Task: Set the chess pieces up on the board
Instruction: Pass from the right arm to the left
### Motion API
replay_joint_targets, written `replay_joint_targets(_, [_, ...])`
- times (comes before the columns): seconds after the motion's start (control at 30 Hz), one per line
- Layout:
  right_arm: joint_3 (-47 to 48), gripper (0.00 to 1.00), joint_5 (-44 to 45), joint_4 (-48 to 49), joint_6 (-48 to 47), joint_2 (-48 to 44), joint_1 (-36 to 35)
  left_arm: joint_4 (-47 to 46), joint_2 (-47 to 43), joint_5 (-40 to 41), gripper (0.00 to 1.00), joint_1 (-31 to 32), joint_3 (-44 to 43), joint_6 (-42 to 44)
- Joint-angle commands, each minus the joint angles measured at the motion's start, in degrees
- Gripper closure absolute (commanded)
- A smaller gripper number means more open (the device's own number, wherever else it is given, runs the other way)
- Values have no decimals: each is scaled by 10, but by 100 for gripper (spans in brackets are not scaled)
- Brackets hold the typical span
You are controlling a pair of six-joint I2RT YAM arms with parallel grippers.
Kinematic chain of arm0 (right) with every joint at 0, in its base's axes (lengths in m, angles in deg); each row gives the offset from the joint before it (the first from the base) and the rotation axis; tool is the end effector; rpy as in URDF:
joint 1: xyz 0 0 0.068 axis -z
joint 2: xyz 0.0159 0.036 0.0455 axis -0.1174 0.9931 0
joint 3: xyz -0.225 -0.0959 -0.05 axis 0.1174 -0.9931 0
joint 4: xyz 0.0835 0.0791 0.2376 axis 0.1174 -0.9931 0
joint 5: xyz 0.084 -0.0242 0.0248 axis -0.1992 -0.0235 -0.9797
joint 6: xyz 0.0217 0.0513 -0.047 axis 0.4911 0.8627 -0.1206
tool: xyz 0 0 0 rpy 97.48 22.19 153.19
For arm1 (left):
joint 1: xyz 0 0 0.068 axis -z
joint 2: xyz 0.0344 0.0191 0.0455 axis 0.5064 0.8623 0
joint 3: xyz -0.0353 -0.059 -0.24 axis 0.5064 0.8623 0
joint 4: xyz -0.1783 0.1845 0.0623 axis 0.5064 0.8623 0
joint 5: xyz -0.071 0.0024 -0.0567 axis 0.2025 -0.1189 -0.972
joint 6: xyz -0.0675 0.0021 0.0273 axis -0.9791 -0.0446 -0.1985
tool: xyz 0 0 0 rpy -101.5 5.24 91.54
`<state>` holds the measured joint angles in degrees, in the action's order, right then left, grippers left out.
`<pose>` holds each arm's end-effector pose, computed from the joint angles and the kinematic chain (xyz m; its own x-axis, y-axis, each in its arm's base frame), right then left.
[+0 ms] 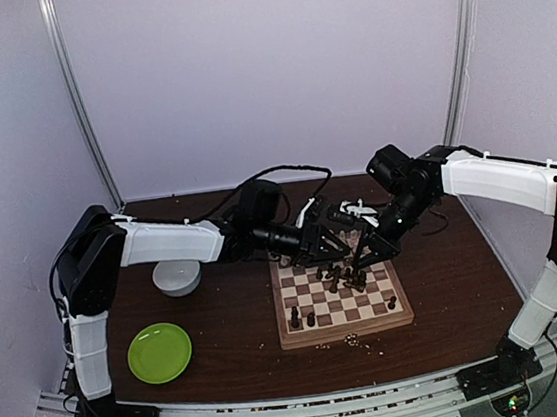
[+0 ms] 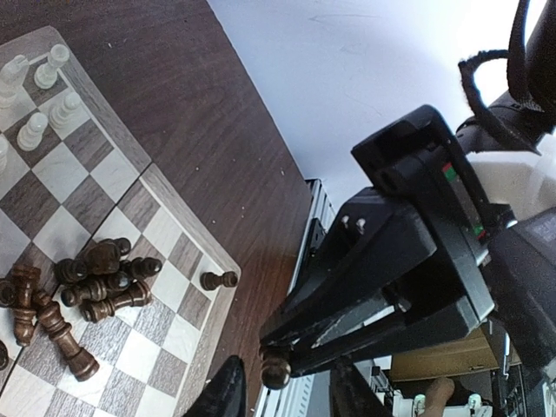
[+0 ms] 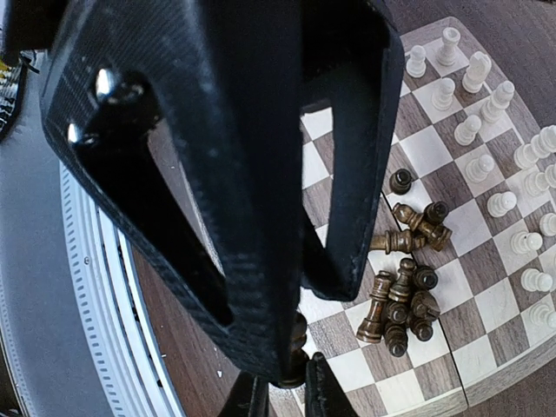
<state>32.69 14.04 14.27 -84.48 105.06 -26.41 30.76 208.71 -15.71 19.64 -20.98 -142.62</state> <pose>0.2547 0.2118 0.2237 -0.4370 -0.6943 -0.5718 -0.8917 0.2508 0.3769 0.2712 -0.3940 0.1805 -0.9276 0.2582 -0.2698 0.3270 0.2128 -0.9207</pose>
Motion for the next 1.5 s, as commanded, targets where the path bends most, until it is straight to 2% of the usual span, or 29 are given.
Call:
replay_joint_targets(0.0, [15, 86, 0, 7, 7, 4, -5, -22, 15, -21, 67, 8, -27, -3])
replay_joint_targets(0.63, [20, 86, 9, 15, 15, 2, -4, -8, 27, -31, 75, 10, -33, -3])
replay_joint_targets(0.93, [20, 85, 8, 15, 15, 2, -4, -6, 28, -30, 88, 10, -31, 1])
replay_joint_targets(1.13, [12, 75, 6, 3, 4, -20, -1, 7, 26, -29, 95, 10, -35, 13])
replay_joint_targets(1.2, [-4, 69, -1, -7, -10, -44, 6, 32, 18, -21, 97, 10, -38, 36])
replay_joint_targets(1.3, [-27, 62, -20, -30, -33, -85, 30, 117, 3, 8, 99, 10, -55, 107])
replay_joint_targets(1.47, [-85, 59, -54, -27, -54, -147, 92, 265, -37, 91, 100, 10, -62, 228])
